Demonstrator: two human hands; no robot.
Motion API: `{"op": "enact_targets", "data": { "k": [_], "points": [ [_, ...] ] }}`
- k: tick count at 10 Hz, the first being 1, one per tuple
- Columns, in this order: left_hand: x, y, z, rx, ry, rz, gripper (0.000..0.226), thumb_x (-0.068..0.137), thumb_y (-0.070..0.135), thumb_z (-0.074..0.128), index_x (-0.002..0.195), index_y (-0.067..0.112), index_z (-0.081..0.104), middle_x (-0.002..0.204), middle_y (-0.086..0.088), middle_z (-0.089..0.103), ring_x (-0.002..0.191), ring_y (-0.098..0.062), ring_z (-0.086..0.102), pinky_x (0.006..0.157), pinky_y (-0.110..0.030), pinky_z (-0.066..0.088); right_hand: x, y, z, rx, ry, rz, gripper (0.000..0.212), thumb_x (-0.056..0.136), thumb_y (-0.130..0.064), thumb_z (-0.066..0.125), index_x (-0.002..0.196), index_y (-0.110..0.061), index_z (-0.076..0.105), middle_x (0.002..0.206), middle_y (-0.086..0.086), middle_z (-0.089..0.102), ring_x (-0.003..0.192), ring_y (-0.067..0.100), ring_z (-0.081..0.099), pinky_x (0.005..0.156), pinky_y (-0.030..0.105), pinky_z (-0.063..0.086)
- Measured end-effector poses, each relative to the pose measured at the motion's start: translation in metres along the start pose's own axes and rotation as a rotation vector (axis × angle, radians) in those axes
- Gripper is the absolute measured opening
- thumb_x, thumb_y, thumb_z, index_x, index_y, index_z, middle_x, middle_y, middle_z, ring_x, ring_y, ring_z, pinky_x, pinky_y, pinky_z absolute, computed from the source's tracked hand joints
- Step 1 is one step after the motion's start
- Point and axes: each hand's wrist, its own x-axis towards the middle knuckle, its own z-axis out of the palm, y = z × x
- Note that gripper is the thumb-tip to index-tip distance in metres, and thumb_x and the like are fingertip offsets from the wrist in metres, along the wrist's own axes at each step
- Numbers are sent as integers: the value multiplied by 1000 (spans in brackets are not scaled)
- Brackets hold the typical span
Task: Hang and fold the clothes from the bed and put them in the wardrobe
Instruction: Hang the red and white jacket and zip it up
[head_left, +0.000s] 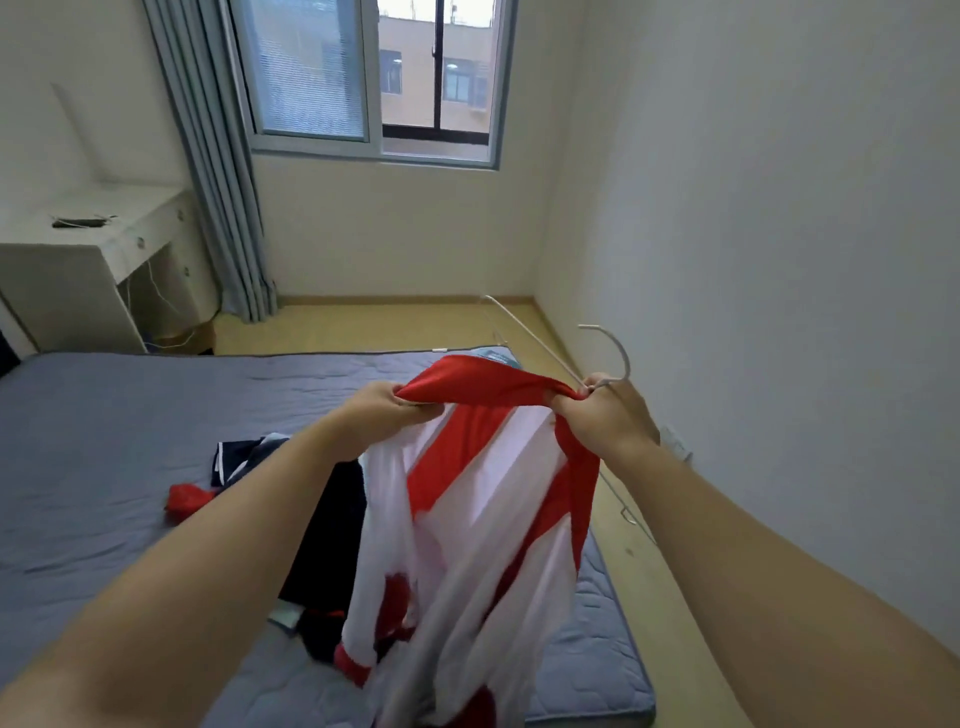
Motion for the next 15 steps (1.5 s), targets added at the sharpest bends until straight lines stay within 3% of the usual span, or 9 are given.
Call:
{"op": "enact_targets", "data": {
  "k": [1,3,5,6,8,9,12,14,15],
  "points": [
    [1,9,2,51,-14,-26,18,82,41,80,89,24,79,80,4,69,75,-12,59,75,-30,47,0,12,1,14,-11,38,51,81,-63,68,73,-16,51,86,9,65,87,32,62,69,33,43],
    [5,33,24,-292,-138,-205,52,85,52,73,108,6,74,114,-24,70,103,-38,67,102,-59,47,-4,38,3,48,-51,157,46,76,-60,72,71,-19,51,81,3,63,83,29,62,68,33,44],
    [25,43,49,-485,-401,-370,31,77,42,78,83,12,81,93,-10,76,80,-22,74,75,-37,60,-6,66,3,31,-148,188,40,75,-45,76,61,-19,49,69,-3,57,79,25,63,66,32,44],
    [37,40,57,-493,-327,-432,34,90,39,69,71,12,79,80,-8,75,69,-20,73,64,-32,60,-7,71,1,-8,-170,157,40,80,-33,72,54,-17,46,72,4,57,87,32,64,76,39,49],
    [55,12,63,-449,-253,-500,33,95,25,64,71,8,78,74,-9,73,65,-20,71,71,-32,57,-6,75,4,96,-143,168,49,104,-52,37,79,-15,58,99,18,68,104,34,61,89,37,46],
    [61,-5,67,-420,-187,-491,32,96,15,60,69,7,75,67,-9,70,57,-19,68,62,-28,53,-4,80,15,249,-148,222,55,104,-56,31,63,-23,48,70,1,51,70,23,47,68,31,39],
    [75,-24,64,-599,93,-404,32,101,4,45,72,9,56,58,-5,58,63,-19,53,72,-30,43,-6,93,29,140,-246,238,68,98,-52,50,41,-16,42,48,-5,37,55,19,39,57,34,30],
    [82,-7,70,-556,157,-258,17,94,-4,59,107,7,62,83,-10,63,76,-19,63,75,-30,51,-11,82,30,51,-343,239,40,101,-50,37,79,-23,57,79,-1,57,85,27,57,74,33,46],
    [77,13,82,-454,37,-172,28,85,-12,64,99,12,70,93,-11,73,76,-18,71,74,-30,58,-4,78,35,-73,-359,31,30,106,-23,32,117,-12,57,98,11,64,94,32,59,58,36,33]
  ]
}}
